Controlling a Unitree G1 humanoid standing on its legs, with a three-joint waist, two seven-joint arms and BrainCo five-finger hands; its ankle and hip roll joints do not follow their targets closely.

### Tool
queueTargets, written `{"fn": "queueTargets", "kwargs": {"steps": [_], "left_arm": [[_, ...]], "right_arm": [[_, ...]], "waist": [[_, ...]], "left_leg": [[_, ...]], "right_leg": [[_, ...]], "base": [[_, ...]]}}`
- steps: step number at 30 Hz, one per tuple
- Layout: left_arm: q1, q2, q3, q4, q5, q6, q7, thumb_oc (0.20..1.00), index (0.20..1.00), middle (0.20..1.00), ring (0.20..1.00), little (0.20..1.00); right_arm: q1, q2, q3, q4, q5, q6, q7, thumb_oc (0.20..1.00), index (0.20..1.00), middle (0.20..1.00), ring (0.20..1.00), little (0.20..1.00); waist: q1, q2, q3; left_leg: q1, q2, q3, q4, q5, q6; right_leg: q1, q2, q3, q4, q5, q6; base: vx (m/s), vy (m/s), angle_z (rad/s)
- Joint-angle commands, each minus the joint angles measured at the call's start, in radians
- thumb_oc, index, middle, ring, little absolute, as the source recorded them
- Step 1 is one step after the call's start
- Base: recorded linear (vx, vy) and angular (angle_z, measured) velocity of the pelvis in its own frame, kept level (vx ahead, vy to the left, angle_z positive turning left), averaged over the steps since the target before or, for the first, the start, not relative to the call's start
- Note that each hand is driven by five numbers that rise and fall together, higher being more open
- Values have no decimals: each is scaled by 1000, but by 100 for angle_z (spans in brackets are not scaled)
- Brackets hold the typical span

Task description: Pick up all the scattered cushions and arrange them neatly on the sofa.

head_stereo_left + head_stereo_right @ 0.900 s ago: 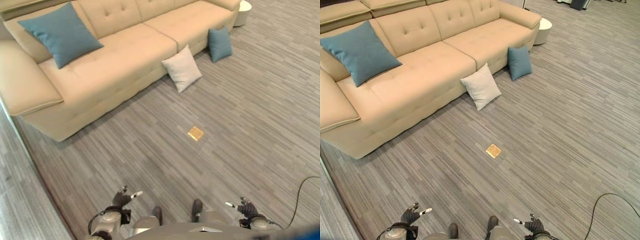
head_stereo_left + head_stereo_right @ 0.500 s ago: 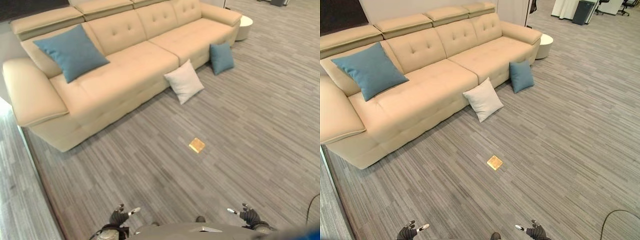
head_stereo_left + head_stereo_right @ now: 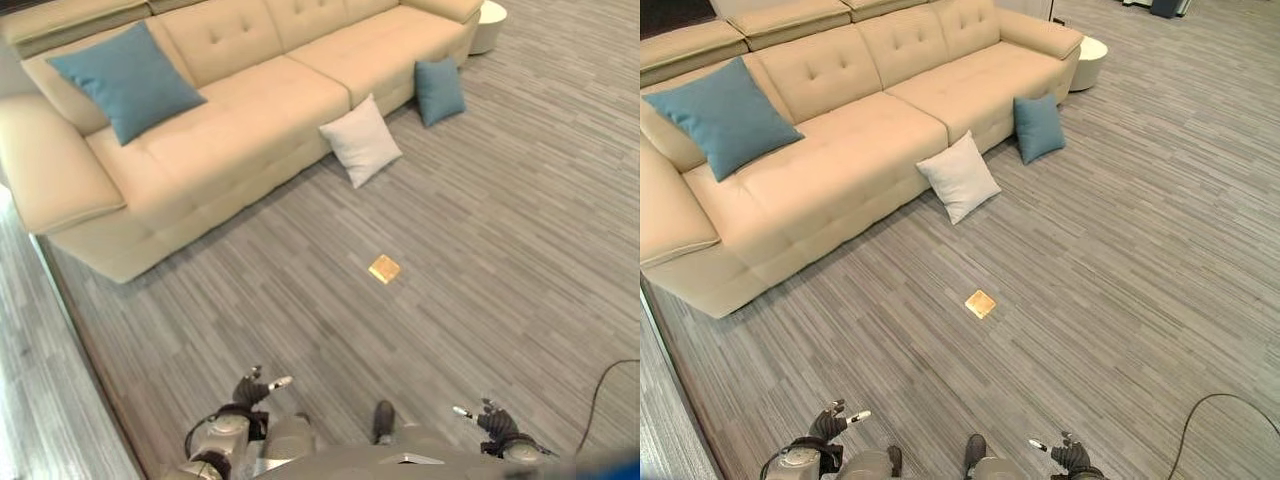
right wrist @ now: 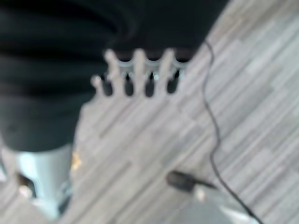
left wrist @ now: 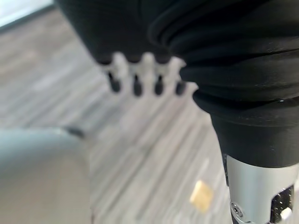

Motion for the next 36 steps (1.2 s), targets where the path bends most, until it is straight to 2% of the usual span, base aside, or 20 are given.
{"fn": "queueTargets", "kwargs": {"steps": [1,3,5,7,8,9,10,12,13,15,18,20,24,25,31,32,33,35,36], "left_arm": [[-13,-4,-8,2,17,-13,10,1000,1000,1000,1000,1000],[-11,-5,-5,3,5,-17,14,1000,1000,1000,1000,1000],[0,-5,8,9,-3,-16,10,1000,1000,1000,1000,1000],[17,-10,12,21,6,-12,5,1000,1000,1000,1000,1000],[17,-10,12,21,6,-12,5,1000,1000,1000,1000,1000],[21,-12,15,24,9,-11,3,1000,1000,1000,1000,1000],[22,-10,15,22,16,-10,6,1000,1000,1000,1000,1000],[14,3,24,8,1,-14,12,1000,1000,1000,1000,1000],[6,13,26,-8,-13,-20,21,1000,1000,1000,1000,1000],[-4,23,26,-15,-9,-18,19,1000,1000,1000,1000,1000],[-10,31,30,-13,-2,-21,18,1000,1000,1000,1000,1000],[-16,34,34,-8,6,-20,15,1000,1000,1000,1000,1000],[-19,32,37,1,18,-19,16,1000,1000,1000,1000,1000],[-13,23,30,12,28,-21,15,1000,1000,1000,1000,1000],[-13,22,30,12,29,-21,15,1000,1000,1000,1000,1000],[-29,4,-8,2,23,-20,11,1000,1000,1000,1000,1000],[-36,4,-12,-1,17,-17,16,1000,1000,1000,1000,1000],[-33,1,-14,-5,8,-17,15,1000,1000,1000,1000,1000],[-26,-3,-10,-16,-11,-21,18,1000,1000,1000,1000,1000]], "right_arm": [[-8,-9,9,-7,21,-28,-19,1000,1000,1000,1000,1000],[-19,-9,18,-7,19,-30,-22,1000,1000,1000,1000,1000],[-19,-8,19,-6,13,-27,-16,1000,1000,1000,1000,1000],[-23,-7,15,-8,-6,-22,-15,1000,1000,1000,1000,1000],[-23,-7,15,-8,-6,-22,-15,1000,1000,1000,1000,1000],[-29,-6,20,-13,-18,-19,-11,1000,1000,1000,1000,1000],[-36,-7,29,-18,-43,-17,-15,1000,1000,1000,1000,1000],[-55,-11,37,-30,-44,-21,-14,1000,1000,1000,1000,1000],[-67,-12,36,-34,-38,-25,-19,1000,1000,1000,1000,1000],[-74,-14,35,-36,-39,-21,-21,1000,1000,1000,1000,1000],[-83,-22,40,-30,-48,-22,-18,1000,1000,1000,1000,1000],[-91,-18,50,-33,-57,-23,-17,1000,1000,1000,1000,1000],[-93,-10,60,-34,-58,-19,-16,1000,1000,1000,1000,1000],[-80,-6,63,-39,-60,-19,-11,1000,1000,1000,1000,1000],[-80,-6,63,-39,-60,-19,-11,1000,1000,1000,1000,1000],[-59,-16,82,-90,-32,-40,-15,1000,1000,1000,1000,1000],[-64,-17,82,-91,-27,-38,-19,1000,1000,1000,1000,1000],[-64,-21,79,-105,-21,-38,-24,1000,1000,1000,1000,1000],[-58,-25,72,-136,-15,-47,-31,1000,1000,1000,1000,1000]], "waist": [[12,-8,-38],[29,-3,-36],[33,4,-48],[41,18,-65],[42,18,-64],[52,23,-65],[65,27,-58],[77,30,-33],[75,35,-19],[76,42,-10],[72,45,-15],[71,31,-19],[52,30,-15],[37,23,-29],[37,23,-29],[53,-16,20],[56,-25,23],[72,-34,25],[68,-33,17]], "left_leg": [[-65,-47,29,-49,17,64],[-100,-74,-6,-37,30,58],[-48,-76,-17,-72,16,70],[-3,-77,-3,-106,-1,95],[-2,-77,-2,-107,-1,96],[10,-79,11,-112,-10,107],[22,-78,27,-109,-21,118],[49,-82,50,-105,-33,140],[61,-78,49,-106,-37,148],[87,-76,44,-112,-51,154],[138,-75,43,-146,-74,150],[169,-83,43,-160,-93,144],[199,-75,26,-172,-100,131],[225,-63,11,-183,-115,114],[226,-62,11,-183,-115,114],[17,-19,6,319,9,25],[-24,-15,13,341,9,37],[-91,-26,31,305,-13,52],[-106,-10,82,168,-15,65]], "right_leg": [[69,23,71,6,-26,92],[72,33,105,4,-32,94],[82,36,129,1,-40,98],[85,12,140,50,-66,116],[85,12,142,51,-67,116],[70,0,144,103,-73,125],[42,-17,138,174,-65,141],[-38,-36,140,325,5,183],[-64,-38,129,373,19,189],[-104,-58,88,398,22,176],[-126,-76,3,285,18,156],[-159,-74,-53,150,61,161],[-167,-50,-29,83,93,173],[-154,-38,2,74,89,167],[-153,-38,1,73,89,166],[-27,-26,-31,49,38,86],[-16,-26,-34,40,31,77],[14,-22,-32,20,15,77],[41,-12,-36,6,-5,83]], "base": [[117,42,6],[102,60,-10],[204,121,-55],[292,221,-100],[199,204,-77],[94,127,-42],[132,177,-49],[88,133,-70],[92,94,-77],[138,65,-35],[202,-14,-2],[257,-97,-14],[268,-107,-4],[286,-151,46],[110,-114,5],[433,-600,-7],[513,-646,51],[298,-128,136],[383,-66,86]]}}
